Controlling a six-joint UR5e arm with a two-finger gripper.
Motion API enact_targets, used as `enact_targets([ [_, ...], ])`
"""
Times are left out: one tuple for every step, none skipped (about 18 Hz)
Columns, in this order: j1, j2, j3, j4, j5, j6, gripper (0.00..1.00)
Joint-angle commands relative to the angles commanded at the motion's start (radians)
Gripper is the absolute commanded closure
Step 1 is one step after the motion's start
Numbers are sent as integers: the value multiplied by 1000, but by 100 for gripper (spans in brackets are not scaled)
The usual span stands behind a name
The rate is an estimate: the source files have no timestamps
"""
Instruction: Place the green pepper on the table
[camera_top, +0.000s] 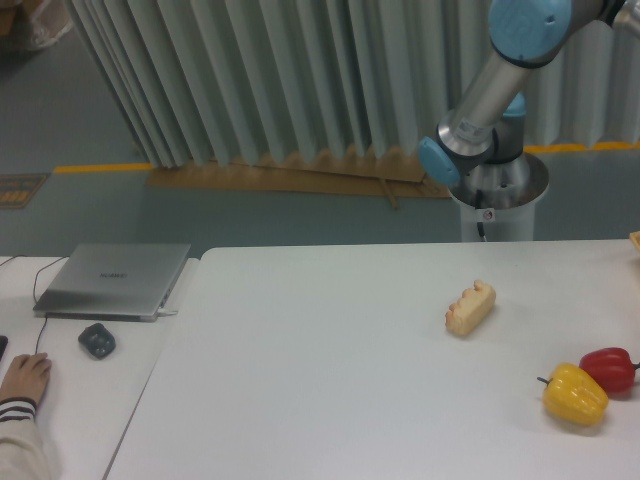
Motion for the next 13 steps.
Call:
enact_targets([
  [6, 2, 0, 0, -3, 6, 0],
  [6, 3, 0, 0, -5, 18, 0],
  [6, 3, 0, 0, -6, 24, 0],
  [9, 3, -2, 0, -9, 26, 0],
  [11, 0, -3, -2, -15, 26, 0],
  [11, 0, -6, 0, -18, 26, 0],
  [11, -3, -6, 0, -18, 26, 0],
  [11, -3, -8, 0, -18, 26, 0],
  [11, -5, -8, 0, -18, 25, 2],
  [11, -5, -8, 0, -18, 26, 10],
  [11, -5, -8, 0, -18, 26, 18],
  [11, -3, -8, -2, -18, 25, 20],
  [11, -5, -6, -2, -18, 26, 25],
])
